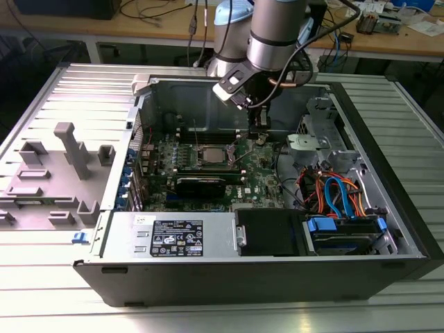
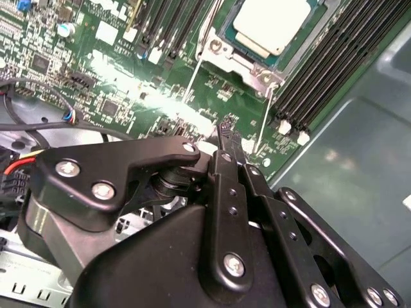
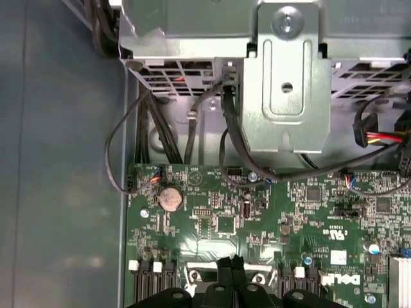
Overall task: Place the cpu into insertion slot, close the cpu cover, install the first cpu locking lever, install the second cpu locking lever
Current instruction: 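Close the cpu cover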
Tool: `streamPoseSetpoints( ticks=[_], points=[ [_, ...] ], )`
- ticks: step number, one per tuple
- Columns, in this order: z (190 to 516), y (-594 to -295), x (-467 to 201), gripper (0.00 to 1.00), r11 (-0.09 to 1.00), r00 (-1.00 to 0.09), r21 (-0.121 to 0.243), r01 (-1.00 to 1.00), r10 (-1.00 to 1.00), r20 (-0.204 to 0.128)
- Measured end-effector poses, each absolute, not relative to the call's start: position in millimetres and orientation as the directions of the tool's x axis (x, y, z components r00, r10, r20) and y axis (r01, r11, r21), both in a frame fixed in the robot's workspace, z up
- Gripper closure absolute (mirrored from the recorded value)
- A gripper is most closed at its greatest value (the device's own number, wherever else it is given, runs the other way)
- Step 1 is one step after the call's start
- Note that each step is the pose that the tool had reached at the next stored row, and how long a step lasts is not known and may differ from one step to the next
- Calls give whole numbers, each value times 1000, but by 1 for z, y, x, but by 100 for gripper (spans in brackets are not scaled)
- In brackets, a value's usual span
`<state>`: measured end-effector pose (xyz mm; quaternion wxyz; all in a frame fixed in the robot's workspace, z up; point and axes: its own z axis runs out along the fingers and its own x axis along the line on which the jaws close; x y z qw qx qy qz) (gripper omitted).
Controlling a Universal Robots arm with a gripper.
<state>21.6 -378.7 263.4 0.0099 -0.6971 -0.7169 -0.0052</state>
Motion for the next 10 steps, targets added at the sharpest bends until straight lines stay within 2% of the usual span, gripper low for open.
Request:
streamPoseSetpoints(
  ticks=[10],
  points=[
    [263,-379,39,89,28,-28,-6,1000,999,22]
  ],
)
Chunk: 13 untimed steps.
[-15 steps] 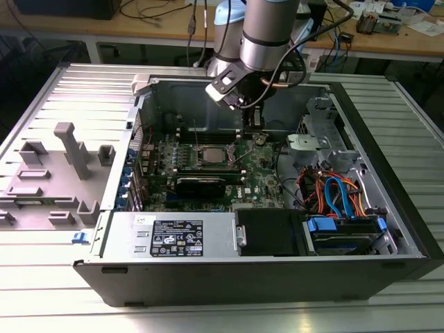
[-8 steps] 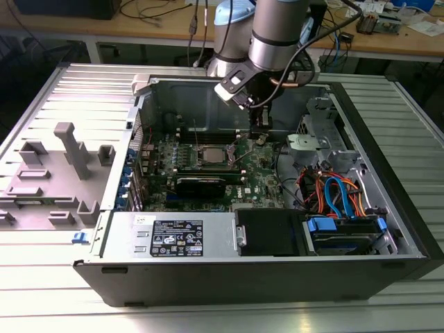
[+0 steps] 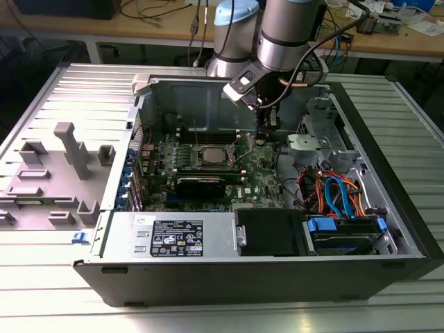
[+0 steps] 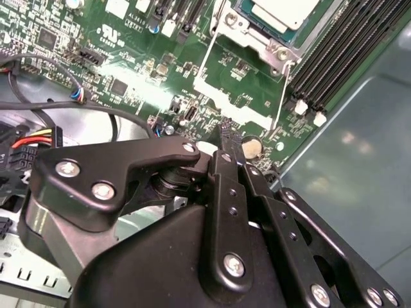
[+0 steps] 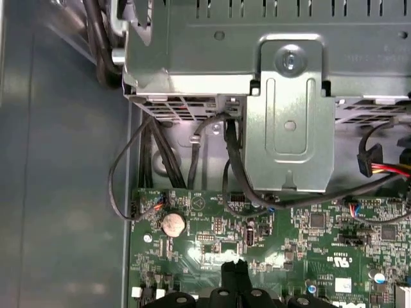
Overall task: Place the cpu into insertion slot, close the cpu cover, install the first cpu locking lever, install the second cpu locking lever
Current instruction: 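Close the cpu cover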
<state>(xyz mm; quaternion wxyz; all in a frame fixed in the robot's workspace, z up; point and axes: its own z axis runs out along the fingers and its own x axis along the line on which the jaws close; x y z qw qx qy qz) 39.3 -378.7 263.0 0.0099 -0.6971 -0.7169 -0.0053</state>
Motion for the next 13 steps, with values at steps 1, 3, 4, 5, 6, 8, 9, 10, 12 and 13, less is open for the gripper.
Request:
streamPoseSetpoints(
  ticks=[1,3,4,5,6,8,9,10,12,13],
  points=[
    [262,-379,40,89,28,-28,-6,1000,999,22],
    [259,-379,41,89,28,-28,-6,1000,999,21],
    [257,-379,41,89,28,-28,-6,1000,999,21],
    [255,-379,41,89,28,-28,-6,1000,999,21],
    [251,-379,41,89,28,-28,-6,1000,999,22],
    [250,-379,41,89,28,-28,-6,1000,999,22],
    [250,-379,41,89,28,-28,-6,1000,999,22],
    [249,-379,41,89,28,-28,-6,1000,999,22],
    [249,-379,41,89,28,-28,-6,1000,999,22],
    [249,-379,41,89,28,-28,-6,1000,999,22]
  ],
)
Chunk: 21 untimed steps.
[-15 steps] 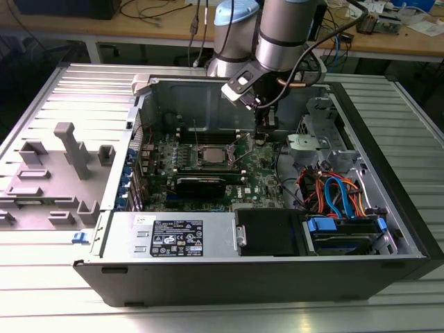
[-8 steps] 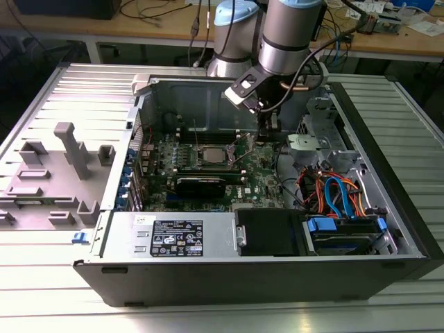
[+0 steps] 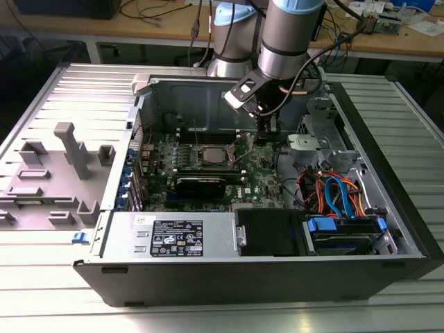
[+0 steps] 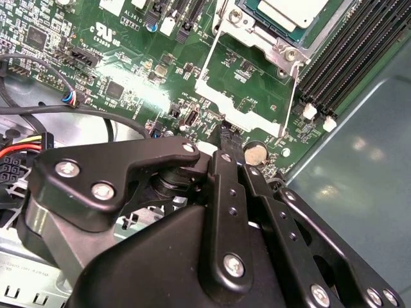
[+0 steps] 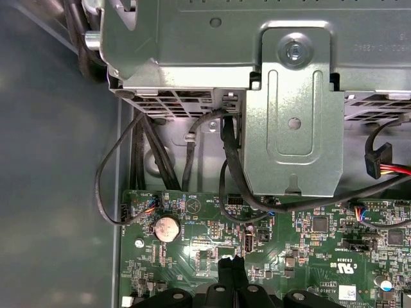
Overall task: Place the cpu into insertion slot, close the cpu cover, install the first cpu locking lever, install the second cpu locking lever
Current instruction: 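Close the cpu cover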
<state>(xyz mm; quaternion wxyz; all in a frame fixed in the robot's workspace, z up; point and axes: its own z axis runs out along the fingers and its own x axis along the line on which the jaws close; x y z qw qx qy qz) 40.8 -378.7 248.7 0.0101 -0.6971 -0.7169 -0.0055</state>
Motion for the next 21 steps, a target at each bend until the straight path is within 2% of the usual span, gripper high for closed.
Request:
streamPoseSetpoints(
  ticks=[21],
  points=[
    [249,-379,31,89,28,-28,-6,1000,999,22]
  ],
)
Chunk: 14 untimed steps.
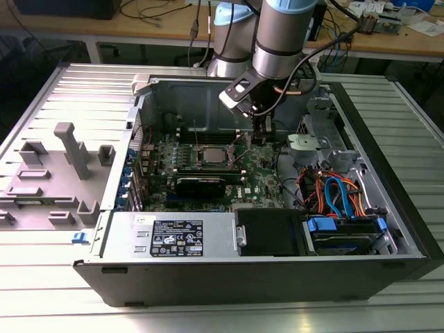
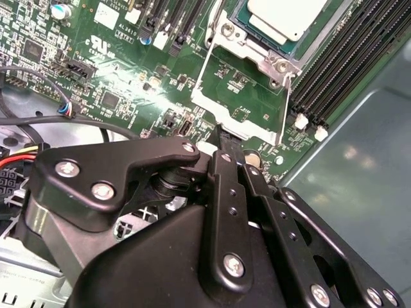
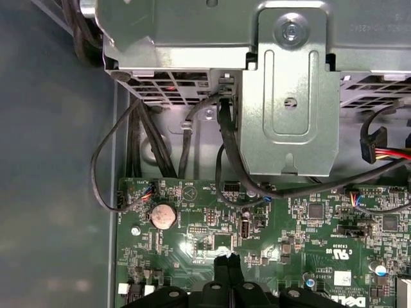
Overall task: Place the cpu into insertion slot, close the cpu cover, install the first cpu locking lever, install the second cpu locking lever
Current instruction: 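Close the cpu cover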
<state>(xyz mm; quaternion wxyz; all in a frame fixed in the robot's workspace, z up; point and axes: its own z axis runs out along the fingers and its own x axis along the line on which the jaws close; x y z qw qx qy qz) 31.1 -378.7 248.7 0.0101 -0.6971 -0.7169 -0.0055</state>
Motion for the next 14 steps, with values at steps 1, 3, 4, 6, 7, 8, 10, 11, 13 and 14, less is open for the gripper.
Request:
streamPoseSetpoints(
  ticks=[1,3,4,6,7,8,10,11,13,14],
  points=[
    [249,-379,31,89,28,-28,-6,1000,999,22],
    [249,-379,31,89,28,-28,-6,1000,999,22],
    [249,-379,30,89,28,-28,-6,1000,999,22],
    [249,-379,29,89,28,-28,-6,1000,999,22],
    [249,-379,29,89,28,-28,-6,1000,999,22],
    [249,-379,29,89,28,-28,-6,1000,999,22],
    [249,-379,28,89,28,-28,-6,1000,999,22],
    [249,-379,28,89,28,-28,-6,1000,999,22],
    [249,-379,28,89,28,-28,-6,1000,999,22],
    [249,-379,27,89,28,-28,-6,1000,999,22]
  ],
)
